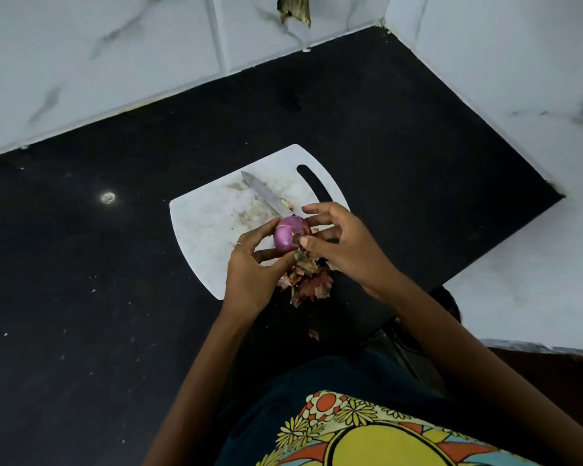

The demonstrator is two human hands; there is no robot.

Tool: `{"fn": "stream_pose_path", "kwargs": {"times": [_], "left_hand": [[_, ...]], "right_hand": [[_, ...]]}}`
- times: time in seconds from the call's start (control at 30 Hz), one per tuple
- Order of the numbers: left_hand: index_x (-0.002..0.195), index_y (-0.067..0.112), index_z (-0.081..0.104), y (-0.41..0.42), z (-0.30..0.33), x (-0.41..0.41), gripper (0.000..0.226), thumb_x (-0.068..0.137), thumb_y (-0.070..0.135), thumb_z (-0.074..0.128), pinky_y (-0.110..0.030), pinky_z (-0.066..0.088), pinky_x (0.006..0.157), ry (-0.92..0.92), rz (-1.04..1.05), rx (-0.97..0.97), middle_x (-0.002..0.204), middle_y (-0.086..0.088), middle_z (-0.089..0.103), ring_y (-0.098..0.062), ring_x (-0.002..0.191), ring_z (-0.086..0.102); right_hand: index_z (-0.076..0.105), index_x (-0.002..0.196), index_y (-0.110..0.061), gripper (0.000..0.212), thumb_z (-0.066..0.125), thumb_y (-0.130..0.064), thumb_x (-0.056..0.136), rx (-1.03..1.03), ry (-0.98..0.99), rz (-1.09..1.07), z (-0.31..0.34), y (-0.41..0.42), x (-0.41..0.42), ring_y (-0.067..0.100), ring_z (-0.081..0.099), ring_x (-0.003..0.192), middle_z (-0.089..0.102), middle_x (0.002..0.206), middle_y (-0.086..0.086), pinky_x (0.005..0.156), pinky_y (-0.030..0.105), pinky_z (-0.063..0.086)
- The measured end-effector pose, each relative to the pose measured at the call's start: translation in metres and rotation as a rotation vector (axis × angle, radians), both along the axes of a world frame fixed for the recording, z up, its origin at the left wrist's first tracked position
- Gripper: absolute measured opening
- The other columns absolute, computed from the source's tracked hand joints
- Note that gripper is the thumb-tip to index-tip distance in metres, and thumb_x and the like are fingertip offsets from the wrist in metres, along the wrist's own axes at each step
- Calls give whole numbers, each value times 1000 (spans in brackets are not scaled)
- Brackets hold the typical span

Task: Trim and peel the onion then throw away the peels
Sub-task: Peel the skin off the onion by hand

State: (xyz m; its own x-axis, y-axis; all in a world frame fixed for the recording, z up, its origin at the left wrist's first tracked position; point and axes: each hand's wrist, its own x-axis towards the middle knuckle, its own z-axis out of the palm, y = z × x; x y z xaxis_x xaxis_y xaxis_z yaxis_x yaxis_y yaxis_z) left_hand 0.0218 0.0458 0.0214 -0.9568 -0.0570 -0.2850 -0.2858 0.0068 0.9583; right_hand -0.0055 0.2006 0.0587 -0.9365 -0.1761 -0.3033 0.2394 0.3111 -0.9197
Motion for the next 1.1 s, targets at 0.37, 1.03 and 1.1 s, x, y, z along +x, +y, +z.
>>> {"fn": "stream_pose_path", "kwargs": {"times": [0.37, 1.03, 1.1], "left_hand": [[129, 21, 54, -15, 3, -11, 59, 77, 2, 75, -20, 56, 75, 91, 197, -120, 116, 5, 61, -11, 85, 68], [135, 13, 51, -37, -58, -41, 61, 80, 28, 72, -31, 44, 97, 128, 241, -678, 129, -9, 59, -29, 117, 53], [137, 13, 49, -36, -55, -41, 62, 81, 29, 72, -25, 37, 96, 102, 229, -694, 133, -10, 55, -28, 120, 48]], "right_hand": [[53, 130, -25, 43, 61, -12, 89, 18, 43, 117, -2, -32, -25, 4, 55, 107, 50, 131, -4, 82, 13, 51], [40, 141, -15, 51, 44, 2, 92, 74, -72, 279, -31, -66, -57, 8, 48, 111, 50, 133, 4, 94, 18, 38], [40, 140, -16, 50, 47, -2, 93, 98, -34, 268, -32, -60, -60, 9, 49, 112, 46, 138, 2, 90, 16, 40]]}}
